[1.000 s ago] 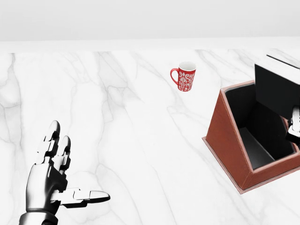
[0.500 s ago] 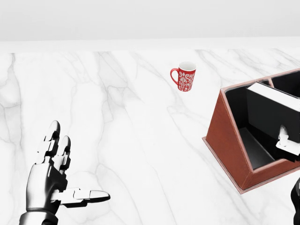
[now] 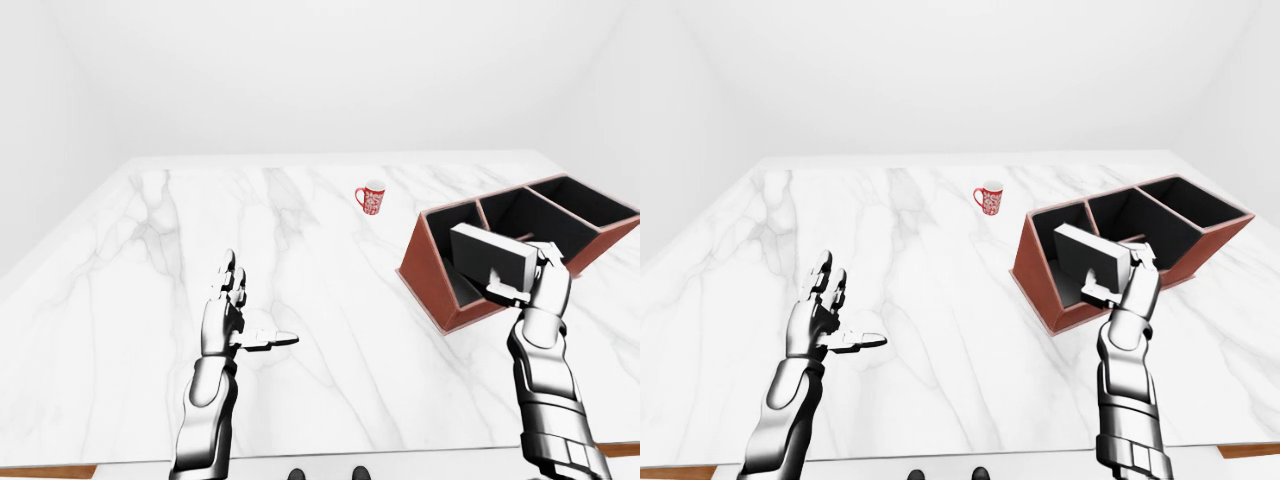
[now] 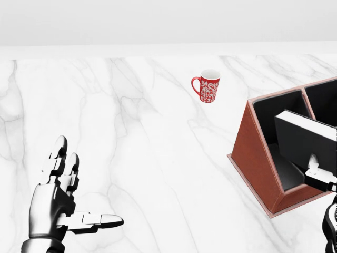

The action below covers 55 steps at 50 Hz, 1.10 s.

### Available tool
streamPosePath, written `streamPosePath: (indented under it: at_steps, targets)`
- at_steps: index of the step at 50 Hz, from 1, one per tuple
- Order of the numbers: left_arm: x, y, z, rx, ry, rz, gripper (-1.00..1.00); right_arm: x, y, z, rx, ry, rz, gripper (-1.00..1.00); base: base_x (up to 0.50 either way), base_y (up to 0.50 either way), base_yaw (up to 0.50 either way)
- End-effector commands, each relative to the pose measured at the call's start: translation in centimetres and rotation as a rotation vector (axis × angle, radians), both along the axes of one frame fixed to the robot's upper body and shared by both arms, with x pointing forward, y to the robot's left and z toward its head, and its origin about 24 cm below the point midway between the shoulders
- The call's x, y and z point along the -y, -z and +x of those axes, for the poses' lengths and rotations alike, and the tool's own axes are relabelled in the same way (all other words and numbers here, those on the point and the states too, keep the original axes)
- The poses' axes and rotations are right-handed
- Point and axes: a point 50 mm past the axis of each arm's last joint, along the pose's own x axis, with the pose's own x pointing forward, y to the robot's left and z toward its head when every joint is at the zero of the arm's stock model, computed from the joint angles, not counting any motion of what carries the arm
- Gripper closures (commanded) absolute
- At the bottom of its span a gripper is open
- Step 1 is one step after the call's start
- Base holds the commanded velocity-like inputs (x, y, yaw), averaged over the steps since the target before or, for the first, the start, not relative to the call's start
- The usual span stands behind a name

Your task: Pick up the book and place it in the left compartment of the caddy.

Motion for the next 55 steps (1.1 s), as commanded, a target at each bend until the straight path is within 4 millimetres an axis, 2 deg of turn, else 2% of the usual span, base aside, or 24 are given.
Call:
streamPosePath:
  at_steps: [1, 15, 29, 42, 55]
  targets:
    - [0.0, 0.0, 0.0, -0.003, -0.001, 0.002, -1.00, 0.3, 0.0, 0.7, -0.030, 0.035, -0.044, 1.00, 0.00, 0.00, 0.00]
    - [0.1, 0.0, 0.0, -0.001, -0.003, 0.005, -1.00, 0.5, -1.2, 2.3, -0.048, 0.031, -0.140, 1.00, 0.00, 0.00, 0.00]
    - [0.1, 0.0, 0.1, -0.008, -0.004, 0.009, -1.00, 0.6, 0.7, 3.4, -0.206, 0.017, -0.229, 1.00, 0.00, 0.00, 0.00]
    - [0.1, 0.1, 0.1, -0.013, -0.006, 0.013, -1.00, 1.5, 2.3, 4.0, -0.317, 0.064, -0.213, 1.00, 0.00, 0.00, 0.00]
    - [0.1, 0.2, 0.3, -0.015, -0.008, 0.015, -1.00, 2.1, 1.7, 4.7, -0.331, 0.099, -0.230, 1.00, 0.00, 0.00, 0.00]
